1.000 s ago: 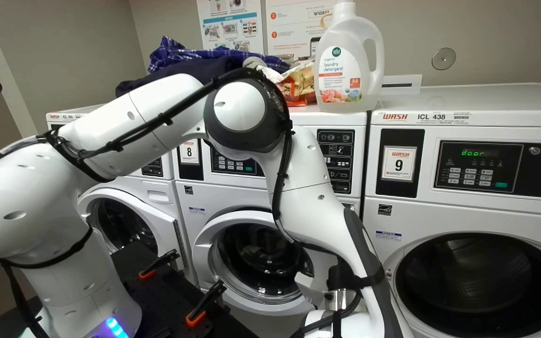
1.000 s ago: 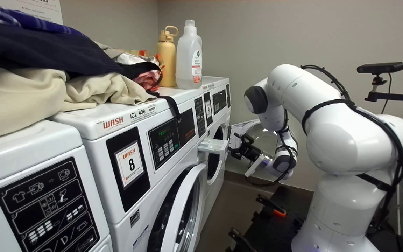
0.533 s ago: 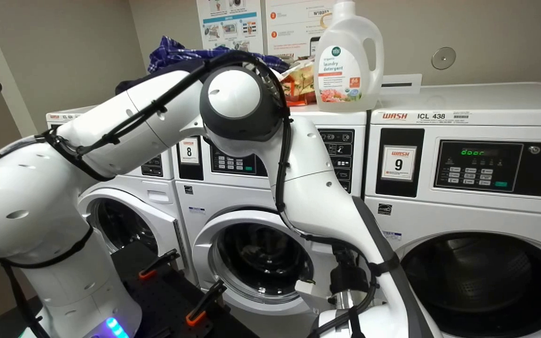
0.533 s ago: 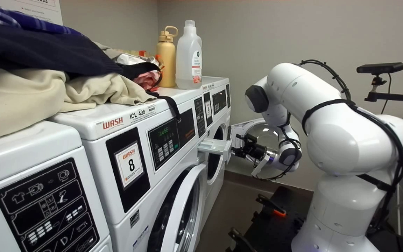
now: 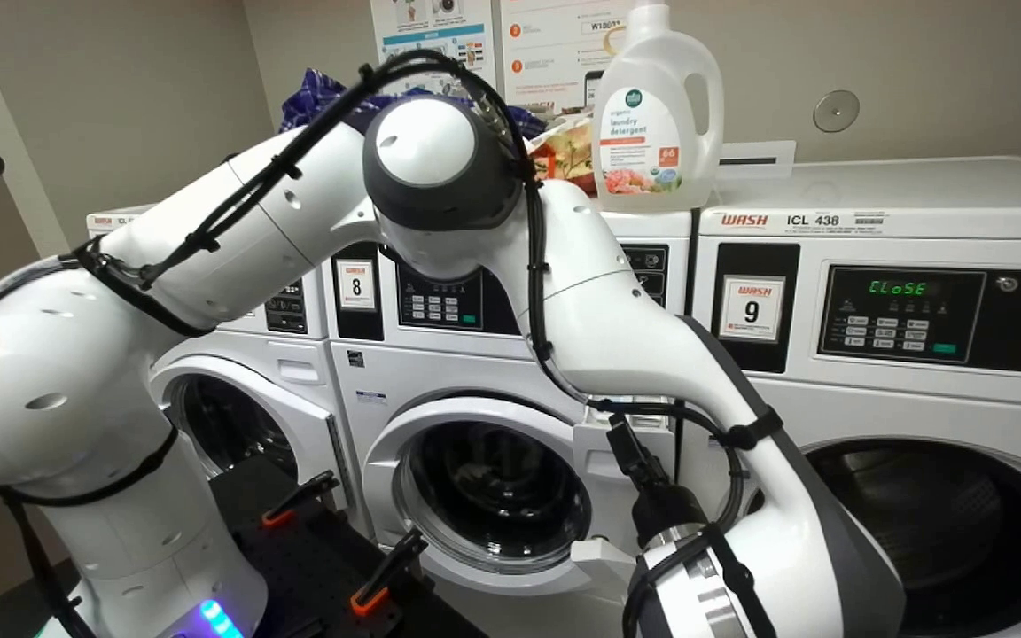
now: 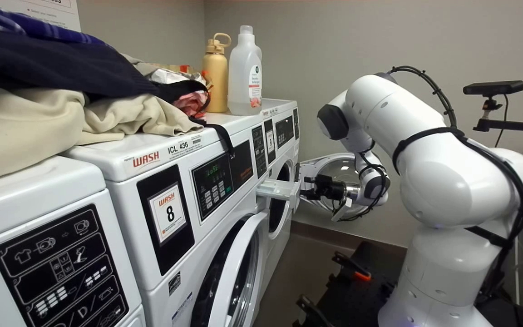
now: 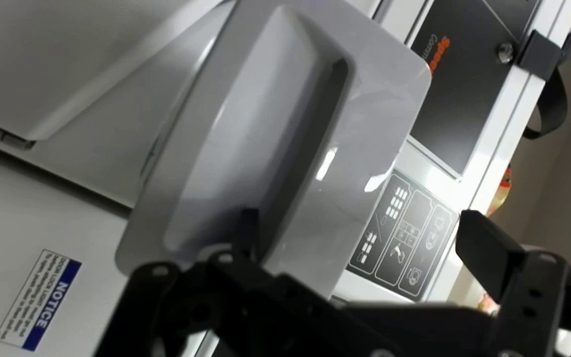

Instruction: Open the detergent compartment of the washing machine in the middle

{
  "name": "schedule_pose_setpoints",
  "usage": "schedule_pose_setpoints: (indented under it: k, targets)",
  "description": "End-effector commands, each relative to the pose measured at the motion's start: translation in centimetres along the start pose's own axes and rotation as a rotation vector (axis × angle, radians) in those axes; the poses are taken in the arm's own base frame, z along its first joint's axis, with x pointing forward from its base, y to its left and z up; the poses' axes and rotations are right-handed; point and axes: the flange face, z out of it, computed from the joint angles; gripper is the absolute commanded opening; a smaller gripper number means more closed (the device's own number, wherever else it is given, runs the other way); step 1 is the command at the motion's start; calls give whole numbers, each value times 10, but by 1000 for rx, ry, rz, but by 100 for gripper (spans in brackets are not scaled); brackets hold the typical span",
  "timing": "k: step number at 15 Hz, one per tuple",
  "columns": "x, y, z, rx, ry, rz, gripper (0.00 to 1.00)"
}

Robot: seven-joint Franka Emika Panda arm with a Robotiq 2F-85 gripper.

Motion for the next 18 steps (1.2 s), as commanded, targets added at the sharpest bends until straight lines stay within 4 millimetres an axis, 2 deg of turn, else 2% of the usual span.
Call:
schedule_pose_setpoints:
  k: [1, 12, 14, 18]
  targets:
    - [52, -49, -23, -12, -41, -174, 100]
    - [90, -78, -11, -93, -457, -511, 100]
    - [109, -100, -20, -80, -488, -602, 100]
    - [173, -178, -44, -62, -501, -810, 100]
